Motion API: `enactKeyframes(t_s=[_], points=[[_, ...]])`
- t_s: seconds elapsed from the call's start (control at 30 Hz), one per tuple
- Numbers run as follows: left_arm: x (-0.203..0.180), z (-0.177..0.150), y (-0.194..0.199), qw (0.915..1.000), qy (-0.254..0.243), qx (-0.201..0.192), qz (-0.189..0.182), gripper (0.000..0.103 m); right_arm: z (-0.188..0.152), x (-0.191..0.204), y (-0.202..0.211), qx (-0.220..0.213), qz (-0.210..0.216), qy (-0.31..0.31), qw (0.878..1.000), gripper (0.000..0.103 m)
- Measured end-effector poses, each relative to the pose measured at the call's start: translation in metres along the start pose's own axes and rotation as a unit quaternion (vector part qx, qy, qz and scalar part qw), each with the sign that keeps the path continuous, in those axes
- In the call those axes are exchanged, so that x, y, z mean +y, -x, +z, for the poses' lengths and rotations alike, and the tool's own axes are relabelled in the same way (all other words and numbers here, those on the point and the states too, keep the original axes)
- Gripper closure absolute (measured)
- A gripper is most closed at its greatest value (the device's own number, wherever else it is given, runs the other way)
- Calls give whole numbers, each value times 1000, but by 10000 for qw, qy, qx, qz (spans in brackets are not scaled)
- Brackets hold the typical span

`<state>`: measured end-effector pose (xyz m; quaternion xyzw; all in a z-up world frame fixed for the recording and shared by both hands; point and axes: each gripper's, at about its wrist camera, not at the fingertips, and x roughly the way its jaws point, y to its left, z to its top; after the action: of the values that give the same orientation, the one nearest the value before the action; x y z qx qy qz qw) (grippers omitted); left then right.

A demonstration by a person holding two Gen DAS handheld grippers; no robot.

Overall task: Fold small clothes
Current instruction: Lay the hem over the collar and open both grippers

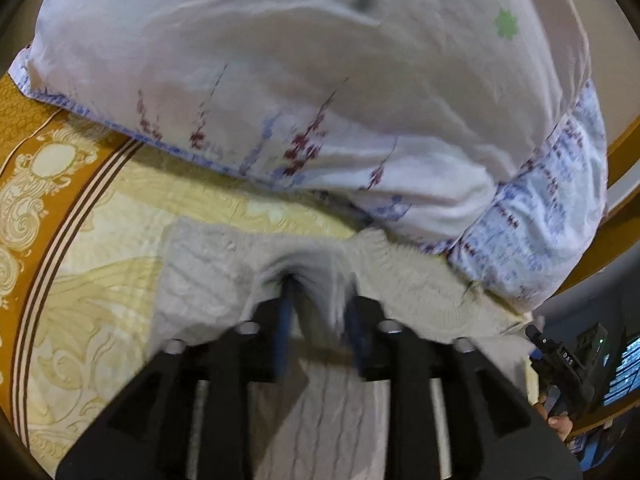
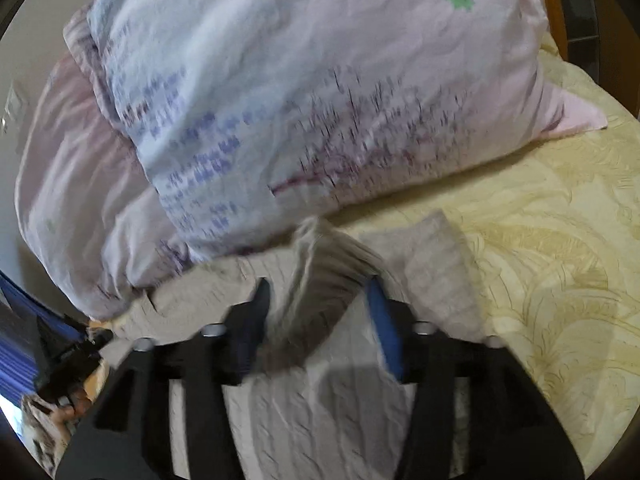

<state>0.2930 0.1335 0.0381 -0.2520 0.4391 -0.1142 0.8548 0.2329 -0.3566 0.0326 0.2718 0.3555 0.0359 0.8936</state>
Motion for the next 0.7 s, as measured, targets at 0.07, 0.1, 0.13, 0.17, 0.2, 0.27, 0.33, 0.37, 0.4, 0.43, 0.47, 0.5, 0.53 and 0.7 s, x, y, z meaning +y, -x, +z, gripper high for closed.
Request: enactKeyframes(t_s=[0.07,0.1,0.13,0.17,0.2,0.27,0.33,0.37,0.4,0.43,0.47,0.5,0.53,0.7], points=[[-1,2,12,9997,4,-240,-41,38,-1,3,14,-233,-48,125,9996,38],[-2,3,20,9992,-41,-378,-77,38,-1,3,19,-285,-51,158,9995,38],[-2,3,29,9987,-149,-468,-123,38,-4,1,28,-348,-52,199,9992,38],[-3,1,37,9984,-255,-489,-116,38,-7,-2,34,-379,-66,229,9990,38],[-3,0,42,9983,-316,-474,-124,38,-11,-7,42,-400,-112,278,9988,39],[0,-9,52,9981,-470,-357,-155,44,-17,-15,55,-427,-127,342,9984,48],[4,-21,57,9981,-584,-161,-113,47,-24,-24,64,-369,-130,405,9984,57],[6,-26,59,9980,-625,-81,-66,49,-28,-28,68,-327,-124,446,9984,59],[8,-32,60,9977,-676,36,3,49,-31,-30,69,-288,-136,477,9984,61],[10,-37,59,9974,-709,114,25,51,-36,-34,71,-224,-177,526,9982,64],[11,-43,59,9967,-775,222,65,52,-41,-36,71,-168,-187,568,9981,65],[13,-46,59,9962,-819,275,120,52,-45,-37,71,-124,-207,595,9979,66],[14,-51,59,9953,-881,331,207,53,-51,-39,71,-82,-248,635,9976,67],[21,-63,58,9943,-900,474,331,55,-61,-42,74,14,-274,744,9969,68]])
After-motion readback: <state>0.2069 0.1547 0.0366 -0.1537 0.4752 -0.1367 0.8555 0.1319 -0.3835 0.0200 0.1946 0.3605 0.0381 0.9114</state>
